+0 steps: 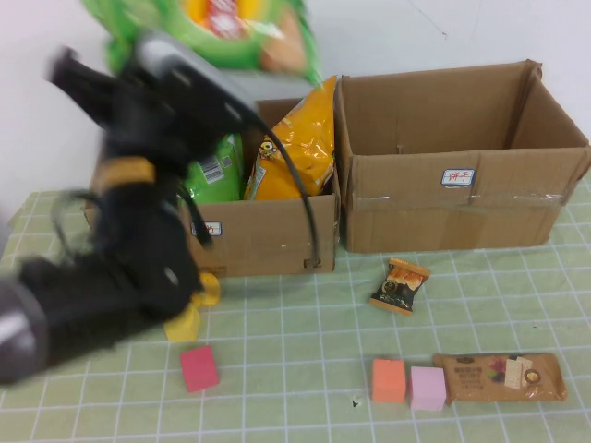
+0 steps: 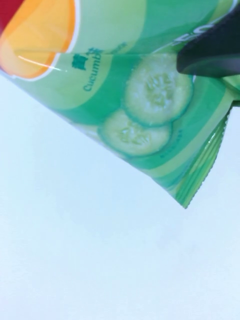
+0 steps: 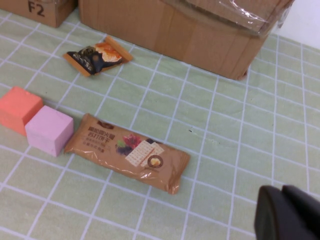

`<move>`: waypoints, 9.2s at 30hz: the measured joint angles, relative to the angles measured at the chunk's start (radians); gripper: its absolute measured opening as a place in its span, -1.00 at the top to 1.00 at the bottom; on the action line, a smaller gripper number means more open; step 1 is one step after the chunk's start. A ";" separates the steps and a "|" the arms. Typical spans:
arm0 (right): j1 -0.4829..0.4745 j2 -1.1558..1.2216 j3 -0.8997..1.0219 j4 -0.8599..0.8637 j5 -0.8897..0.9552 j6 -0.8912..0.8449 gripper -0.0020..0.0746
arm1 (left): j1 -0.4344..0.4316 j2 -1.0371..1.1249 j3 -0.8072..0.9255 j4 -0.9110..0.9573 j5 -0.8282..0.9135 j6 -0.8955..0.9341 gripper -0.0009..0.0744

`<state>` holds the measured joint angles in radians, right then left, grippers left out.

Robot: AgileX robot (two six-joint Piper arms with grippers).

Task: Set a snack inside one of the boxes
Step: Place the potato chip in the potato chip box, then pick up the biscuit, then place the biscuit in the biscuit box

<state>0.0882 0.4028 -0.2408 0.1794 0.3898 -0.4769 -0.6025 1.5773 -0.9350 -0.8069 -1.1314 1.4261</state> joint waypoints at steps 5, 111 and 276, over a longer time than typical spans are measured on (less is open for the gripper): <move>0.000 0.000 0.000 0.000 0.000 0.000 0.95 | 0.168 0.000 -0.071 0.032 0.138 -0.170 0.88; 0.341 1.360 -0.729 -0.318 0.251 -0.319 -0.42 | 0.211 -1.281 0.578 0.980 1.806 -1.453 0.98; 0.396 1.594 -1.111 -0.924 0.507 0.550 -0.31 | 0.211 -1.280 0.604 1.063 1.734 -1.456 0.98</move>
<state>0.4840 1.9971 -1.3516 -0.7442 0.8969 0.0730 -0.3914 0.2974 -0.3312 0.2560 0.6025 -0.0295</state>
